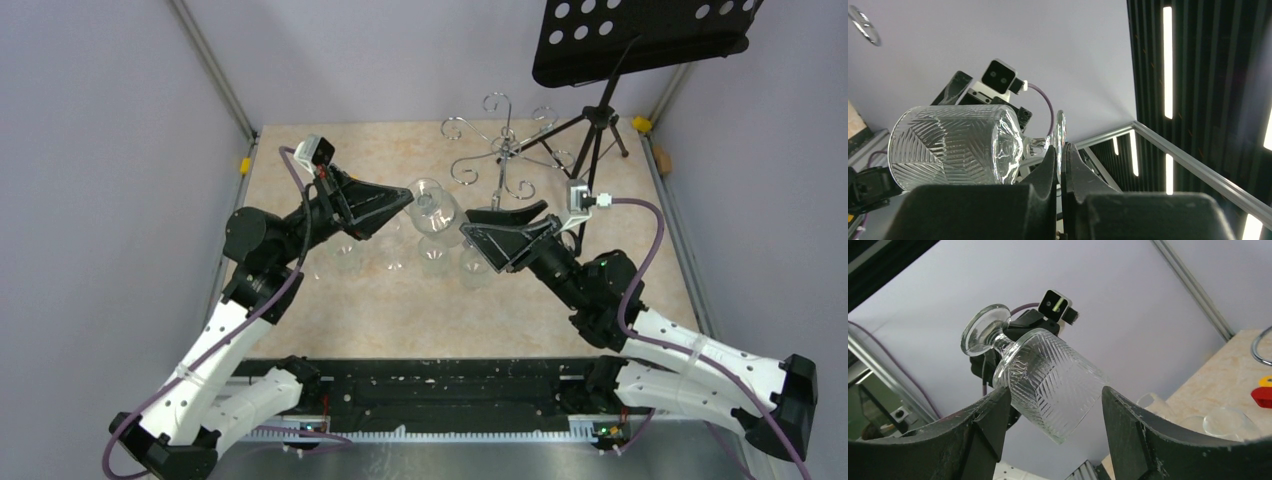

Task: Take the wine glass off the wine glass rack

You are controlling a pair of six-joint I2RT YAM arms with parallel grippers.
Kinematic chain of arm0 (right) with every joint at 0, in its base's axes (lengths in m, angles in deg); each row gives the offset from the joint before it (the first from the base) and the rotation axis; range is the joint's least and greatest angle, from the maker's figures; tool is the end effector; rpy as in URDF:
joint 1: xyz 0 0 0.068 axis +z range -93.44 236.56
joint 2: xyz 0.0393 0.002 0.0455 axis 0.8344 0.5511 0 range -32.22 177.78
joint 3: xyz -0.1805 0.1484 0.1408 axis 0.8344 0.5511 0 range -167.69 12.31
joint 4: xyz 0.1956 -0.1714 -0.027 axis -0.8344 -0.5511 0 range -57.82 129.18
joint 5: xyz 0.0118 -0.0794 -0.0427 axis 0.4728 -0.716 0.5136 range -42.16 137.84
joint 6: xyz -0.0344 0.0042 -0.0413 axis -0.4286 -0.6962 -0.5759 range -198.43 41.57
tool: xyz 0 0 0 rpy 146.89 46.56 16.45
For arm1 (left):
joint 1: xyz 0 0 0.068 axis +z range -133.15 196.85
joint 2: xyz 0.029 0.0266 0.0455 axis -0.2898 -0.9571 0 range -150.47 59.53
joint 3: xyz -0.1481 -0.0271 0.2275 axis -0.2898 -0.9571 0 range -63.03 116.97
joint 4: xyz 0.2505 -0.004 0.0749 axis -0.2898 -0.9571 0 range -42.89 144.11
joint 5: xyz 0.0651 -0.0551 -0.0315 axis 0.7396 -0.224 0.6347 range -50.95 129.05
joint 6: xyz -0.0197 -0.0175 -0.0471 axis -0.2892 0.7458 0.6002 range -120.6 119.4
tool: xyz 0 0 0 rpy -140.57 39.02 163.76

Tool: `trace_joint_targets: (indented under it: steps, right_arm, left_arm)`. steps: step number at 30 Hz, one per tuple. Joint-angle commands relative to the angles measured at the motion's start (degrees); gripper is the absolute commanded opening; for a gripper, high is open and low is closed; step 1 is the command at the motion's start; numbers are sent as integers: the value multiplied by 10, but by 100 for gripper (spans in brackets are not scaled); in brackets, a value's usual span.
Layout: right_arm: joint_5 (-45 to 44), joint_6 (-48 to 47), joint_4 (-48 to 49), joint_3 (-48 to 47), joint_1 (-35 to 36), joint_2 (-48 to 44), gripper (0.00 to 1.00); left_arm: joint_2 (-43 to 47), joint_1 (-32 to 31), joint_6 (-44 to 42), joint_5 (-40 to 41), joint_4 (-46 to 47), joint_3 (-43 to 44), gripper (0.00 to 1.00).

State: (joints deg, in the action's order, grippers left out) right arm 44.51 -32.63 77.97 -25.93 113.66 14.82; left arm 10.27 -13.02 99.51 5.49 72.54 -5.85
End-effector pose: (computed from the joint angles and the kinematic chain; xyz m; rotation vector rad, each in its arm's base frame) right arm 0.1030 0.1553 0.3833 -0.0571 1.1831 1.5805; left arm 0.1420 -0.1044 0.4527 -0.2504 1.5437 -2.2334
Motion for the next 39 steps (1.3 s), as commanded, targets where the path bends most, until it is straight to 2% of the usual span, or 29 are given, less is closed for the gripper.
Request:
trace_joint_targets:
  steps: [1, 3, 8, 13, 20, 25, 28, 33, 39]
  right_arm:
    - [87, 20, 72, -30, 3, 7, 67]
    - [81, 23, 52, -40, 4, 9, 67]
    - [42, 21, 35, -28, 3, -4, 73]
    - [77, 21, 96, -23, 3, 0, 70]
    - [159, 43, 226, -23, 3, 29, 53]
    - [187, 56, 304, -21, 3, 40, 47]
    - [202, 61, 339, -22, 3, 47, 40]
    - [233, 62, 349, -44, 3, 56, 24]
    - [237, 48, 324, -58, 3, 50, 0]
  left_arm:
    - [-6, -14, 35, 13, 103, 5, 0]
    - [-7, -18, 36, 18, 114, 7, 0]
    - [-1, -22, 8, 29, 97, 26, 0]
    - [-4, -26, 8, 25, 97, 30, 0]
    - [-17, -35, 31, 22, 136, 26, 0]
    - [-21, -39, 40, 29, 163, 20, 0]
    - [-23, -40, 41, 29, 171, 17, 0]
    - [-29, -44, 49, 28, 188, 9, 0]
    - [-30, -46, 46, 30, 195, 5, 0]
